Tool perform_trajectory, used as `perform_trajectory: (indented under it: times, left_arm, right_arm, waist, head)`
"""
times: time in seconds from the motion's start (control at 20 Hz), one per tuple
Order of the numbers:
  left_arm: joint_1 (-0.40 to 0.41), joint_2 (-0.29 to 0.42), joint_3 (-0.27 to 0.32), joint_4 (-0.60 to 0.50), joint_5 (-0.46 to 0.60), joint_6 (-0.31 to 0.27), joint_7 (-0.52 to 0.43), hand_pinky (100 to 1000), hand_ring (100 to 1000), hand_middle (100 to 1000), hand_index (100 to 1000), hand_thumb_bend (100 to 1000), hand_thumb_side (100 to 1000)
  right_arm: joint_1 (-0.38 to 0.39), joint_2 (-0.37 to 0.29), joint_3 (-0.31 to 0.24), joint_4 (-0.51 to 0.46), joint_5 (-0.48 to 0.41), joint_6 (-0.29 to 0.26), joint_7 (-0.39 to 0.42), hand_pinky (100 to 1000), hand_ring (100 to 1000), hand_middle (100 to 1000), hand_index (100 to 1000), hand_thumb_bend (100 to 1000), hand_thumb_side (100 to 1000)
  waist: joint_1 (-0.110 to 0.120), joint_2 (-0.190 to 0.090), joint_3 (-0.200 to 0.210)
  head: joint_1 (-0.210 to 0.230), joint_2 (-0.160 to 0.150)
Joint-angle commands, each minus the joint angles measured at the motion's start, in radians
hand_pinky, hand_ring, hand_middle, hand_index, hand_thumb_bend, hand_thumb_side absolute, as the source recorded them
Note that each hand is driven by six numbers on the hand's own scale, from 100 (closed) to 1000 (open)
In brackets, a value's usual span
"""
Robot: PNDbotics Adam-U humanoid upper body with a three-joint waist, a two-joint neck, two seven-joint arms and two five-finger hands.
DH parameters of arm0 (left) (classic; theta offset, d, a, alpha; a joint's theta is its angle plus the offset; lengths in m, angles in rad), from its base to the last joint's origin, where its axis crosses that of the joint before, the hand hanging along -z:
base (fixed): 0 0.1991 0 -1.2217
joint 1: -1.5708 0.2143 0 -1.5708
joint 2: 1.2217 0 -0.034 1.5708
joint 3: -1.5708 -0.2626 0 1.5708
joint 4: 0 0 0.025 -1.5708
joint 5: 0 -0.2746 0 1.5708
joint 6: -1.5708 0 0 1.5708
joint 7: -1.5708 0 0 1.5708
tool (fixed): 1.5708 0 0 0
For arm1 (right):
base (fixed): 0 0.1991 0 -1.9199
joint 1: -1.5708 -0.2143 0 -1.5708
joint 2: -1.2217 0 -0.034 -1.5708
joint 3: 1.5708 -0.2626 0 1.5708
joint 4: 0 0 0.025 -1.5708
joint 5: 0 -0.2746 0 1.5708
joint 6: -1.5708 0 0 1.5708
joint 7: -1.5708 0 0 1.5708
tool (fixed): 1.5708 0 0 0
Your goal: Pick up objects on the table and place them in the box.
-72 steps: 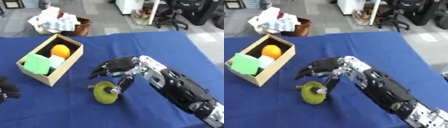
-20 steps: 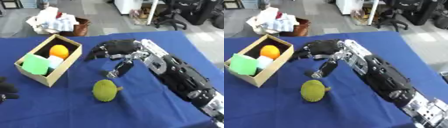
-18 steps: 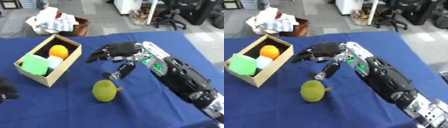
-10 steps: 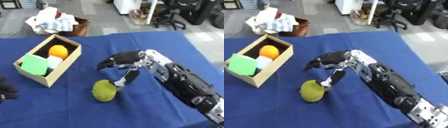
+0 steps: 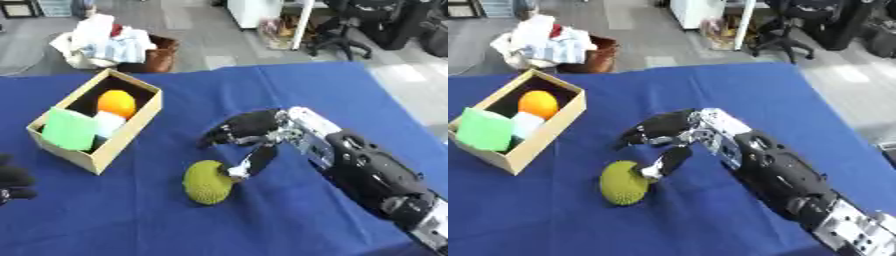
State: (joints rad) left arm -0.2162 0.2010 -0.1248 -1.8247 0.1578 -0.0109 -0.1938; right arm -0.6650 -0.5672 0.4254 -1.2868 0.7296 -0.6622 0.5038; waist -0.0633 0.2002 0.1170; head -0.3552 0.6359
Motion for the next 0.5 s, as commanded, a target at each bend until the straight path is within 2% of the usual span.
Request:
perform_trajectory:
  times: [0.05, 0.1, 0.15, 0.25, 0.4, 0.45, 0.5]
  left_arm:
    - [-0.008, 0.013, 0.003, -0.015, -0.001, -0.001, 0.002, 617, 650, 603, 805, 100, 858]
    - [-0.008, 0.013, 0.003, -0.015, -0.002, -0.001, 0.002, 617, 650, 603, 805, 100, 858]
    - [-0.008, 0.013, 0.003, -0.015, -0.002, -0.001, 0.002, 617, 650, 603, 805, 100, 858]
    - [-0.008, 0.013, 0.003, -0.015, -0.002, -0.001, 0.002, 617, 650, 603, 805, 100, 859]
    - [-0.008, 0.013, 0.003, -0.015, -0.002, 0.000, 0.002, 617, 650, 603, 805, 100, 859]
    - [-0.008, 0.013, 0.002, -0.015, -0.002, 0.000, 0.002, 617, 650, 603, 805, 100, 858]
    - [-0.008, 0.012, 0.002, -0.015, -0.002, 0.000, 0.002, 617, 650, 603, 805, 100, 858]
  right_arm:
    - [-0.017, -0.008, 0.010, -0.007, -0.001, -0.245, 0.279, 856, 896, 902, 1000, 100, 782]
    - [-0.018, -0.004, 0.016, -0.008, -0.004, -0.245, 0.292, 857, 896, 901, 1000, 100, 773]
    - [-0.018, -0.002, 0.019, -0.011, -0.009, -0.245, 0.304, 858, 896, 898, 1000, 100, 687]
    - [-0.020, 0.005, 0.023, -0.017, -0.018, -0.245, 0.325, 859, 896, 896, 1000, 100, 575]
    - [-0.025, 0.011, 0.028, -0.028, -0.033, -0.245, 0.351, 861, 897, 893, 989, 100, 468]
    - [-0.026, 0.012, 0.028, -0.030, -0.038, -0.245, 0.360, 862, 897, 892, 976, 100, 388]
    - [-0.026, 0.013, 0.029, -0.032, -0.041, -0.245, 0.369, 862, 897, 890, 963, 100, 350]
  waist:
    - [-0.004, -0.010, 0.000]
    - [-0.004, -0.010, 0.000]
    - [-0.004, -0.010, 0.001]
    - [-0.004, -0.010, 0.001]
    - [-0.005, -0.010, 0.002]
    - [-0.005, -0.010, 0.002]
    - [-0.005, -0.010, 0.002]
  head:
    - [-0.005, -0.003]
    - [-0.005, -0.003]
    - [-0.006, -0.002]
    - [-0.006, -0.001]
    - [-0.008, 0.000]
    - [-0.008, 0.000]
    - [-0.008, 0.000]
